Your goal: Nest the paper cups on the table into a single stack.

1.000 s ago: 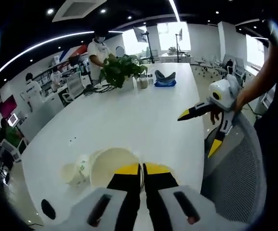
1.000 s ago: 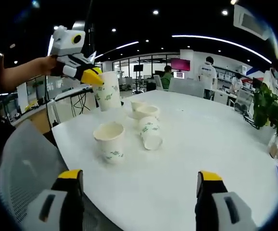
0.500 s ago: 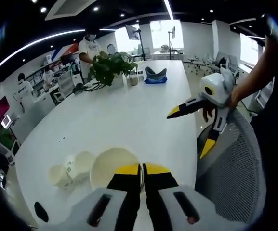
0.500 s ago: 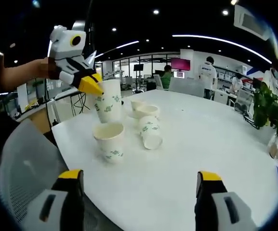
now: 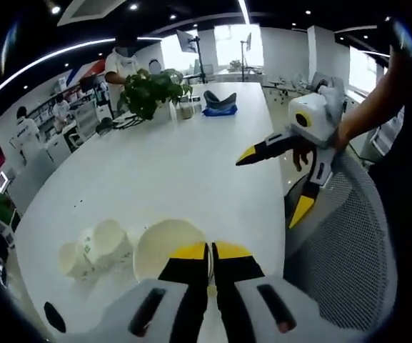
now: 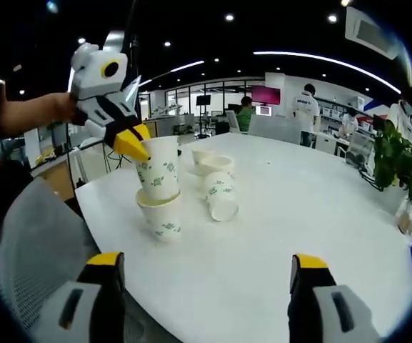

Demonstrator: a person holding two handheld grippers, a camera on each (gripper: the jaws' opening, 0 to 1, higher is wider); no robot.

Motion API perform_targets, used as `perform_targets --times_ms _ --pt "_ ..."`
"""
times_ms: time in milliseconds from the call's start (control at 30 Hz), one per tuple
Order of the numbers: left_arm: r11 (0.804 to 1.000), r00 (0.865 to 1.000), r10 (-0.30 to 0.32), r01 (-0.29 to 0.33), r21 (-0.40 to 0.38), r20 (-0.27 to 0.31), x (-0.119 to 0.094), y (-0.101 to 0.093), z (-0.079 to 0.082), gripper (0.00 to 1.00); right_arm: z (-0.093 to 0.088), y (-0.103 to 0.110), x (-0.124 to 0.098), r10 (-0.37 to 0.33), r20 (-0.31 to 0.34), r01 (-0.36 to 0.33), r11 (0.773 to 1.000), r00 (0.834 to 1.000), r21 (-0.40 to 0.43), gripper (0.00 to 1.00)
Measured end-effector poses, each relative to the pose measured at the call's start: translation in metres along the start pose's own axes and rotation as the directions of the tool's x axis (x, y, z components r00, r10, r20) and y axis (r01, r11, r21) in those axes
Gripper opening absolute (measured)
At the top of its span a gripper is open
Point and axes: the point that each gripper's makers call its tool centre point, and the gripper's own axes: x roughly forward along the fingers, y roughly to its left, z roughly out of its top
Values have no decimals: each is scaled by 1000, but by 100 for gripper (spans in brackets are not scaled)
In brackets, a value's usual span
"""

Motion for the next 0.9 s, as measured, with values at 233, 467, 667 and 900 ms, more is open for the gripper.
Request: perform_targets --times_ms 233,467,667,900 --pt "1000 999 -23 23 -3 -31 10 -4 -14 0 1 1 0 -3 -2 3 1000 1000 -2 97" --pt "999 998 -44 43 -14 -53 17 -7 -26 0 0 -1 0 -4 -6 4 1000 1000 0 97" --pt "998 996 -53 52 -21 -68 24 -9 -31 0 -1 -1 0 -3 -10 3 1000 1000 0 96" --pt "998 995 -65 63 -30 -82 30 -10 -37 0 -1 -1 0 -6 -11 6 1000 1000 2 96"
